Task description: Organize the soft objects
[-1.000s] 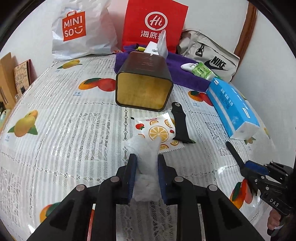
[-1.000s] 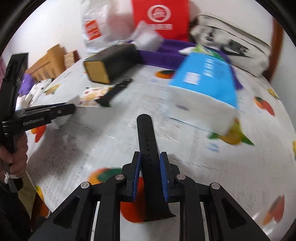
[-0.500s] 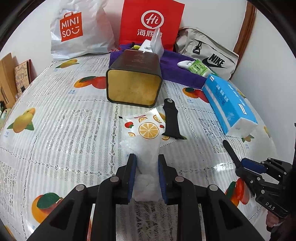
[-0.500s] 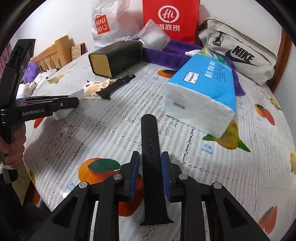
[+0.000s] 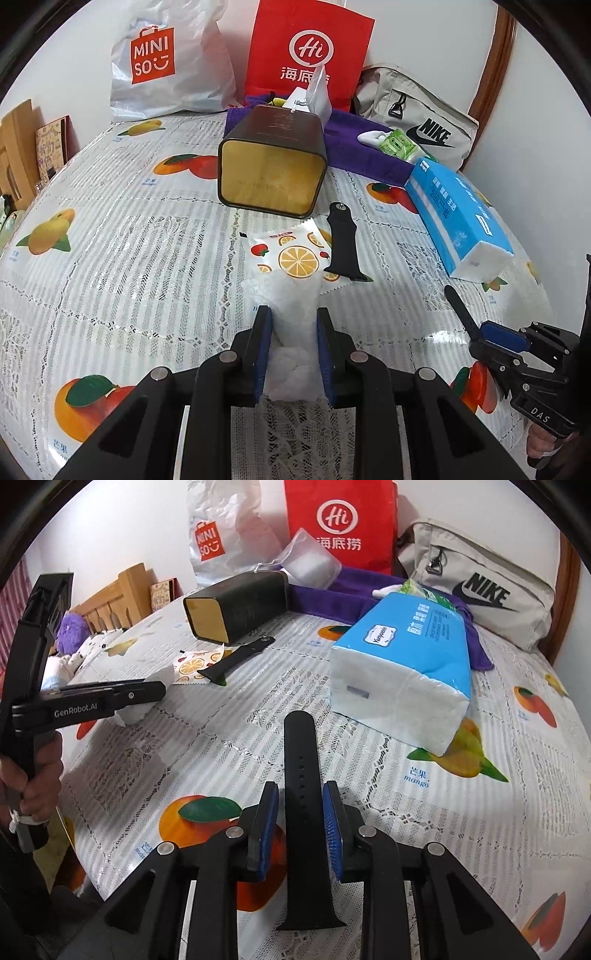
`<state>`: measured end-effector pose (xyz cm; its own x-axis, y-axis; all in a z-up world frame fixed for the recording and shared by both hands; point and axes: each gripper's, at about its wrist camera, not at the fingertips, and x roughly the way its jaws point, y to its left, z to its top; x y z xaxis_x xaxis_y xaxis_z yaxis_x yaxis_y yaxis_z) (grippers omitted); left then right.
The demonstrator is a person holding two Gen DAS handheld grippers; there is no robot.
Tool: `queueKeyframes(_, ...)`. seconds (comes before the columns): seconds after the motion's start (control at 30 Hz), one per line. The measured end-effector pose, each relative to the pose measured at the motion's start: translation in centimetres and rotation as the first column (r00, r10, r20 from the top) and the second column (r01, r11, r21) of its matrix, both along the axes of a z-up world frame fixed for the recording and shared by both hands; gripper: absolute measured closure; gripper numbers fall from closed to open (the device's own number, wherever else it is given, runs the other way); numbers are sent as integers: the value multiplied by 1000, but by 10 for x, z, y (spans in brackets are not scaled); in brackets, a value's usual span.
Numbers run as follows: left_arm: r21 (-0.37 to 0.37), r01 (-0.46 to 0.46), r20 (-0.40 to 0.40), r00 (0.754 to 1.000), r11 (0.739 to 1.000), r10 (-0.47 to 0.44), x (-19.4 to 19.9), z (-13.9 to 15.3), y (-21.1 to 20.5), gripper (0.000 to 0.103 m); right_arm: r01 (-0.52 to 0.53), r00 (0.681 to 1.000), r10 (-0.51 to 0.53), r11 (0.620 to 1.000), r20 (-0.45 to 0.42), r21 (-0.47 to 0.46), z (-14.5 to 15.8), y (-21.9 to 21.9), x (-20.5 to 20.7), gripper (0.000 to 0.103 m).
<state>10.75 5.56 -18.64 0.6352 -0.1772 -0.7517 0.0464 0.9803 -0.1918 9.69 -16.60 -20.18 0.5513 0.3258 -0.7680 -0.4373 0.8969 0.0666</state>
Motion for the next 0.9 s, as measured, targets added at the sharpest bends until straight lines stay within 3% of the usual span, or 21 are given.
queueKeyframes(0.2,17,3,-1,1000,1000,-3,-3,1,-3,80,15,999,-13,999,-48,36,3,-10,5,82)
queueKeyframes(0.37,-11,-5,-7,1000,1000,5,-4,1,0,80,89,994,-87,996,-69,31,4,-20,5,82)
queueKeyframes(0.53,-14,-6,-7,1000,1000,6,-3,1,1,80,62,997,-63,998,-42,-28,3,-11,-1,77)
queueKeyframes(0.77,15,3,-9,1000,1000,-3,-3,1,-2,81,83,996,-83,997,-43,2,4,-16,2,82)
queueKeyframes(0.9,-15,3,-28,1000,1000,-3,0,2,1,80,97,994,-96,995,-56,10,7,-20,2,82)
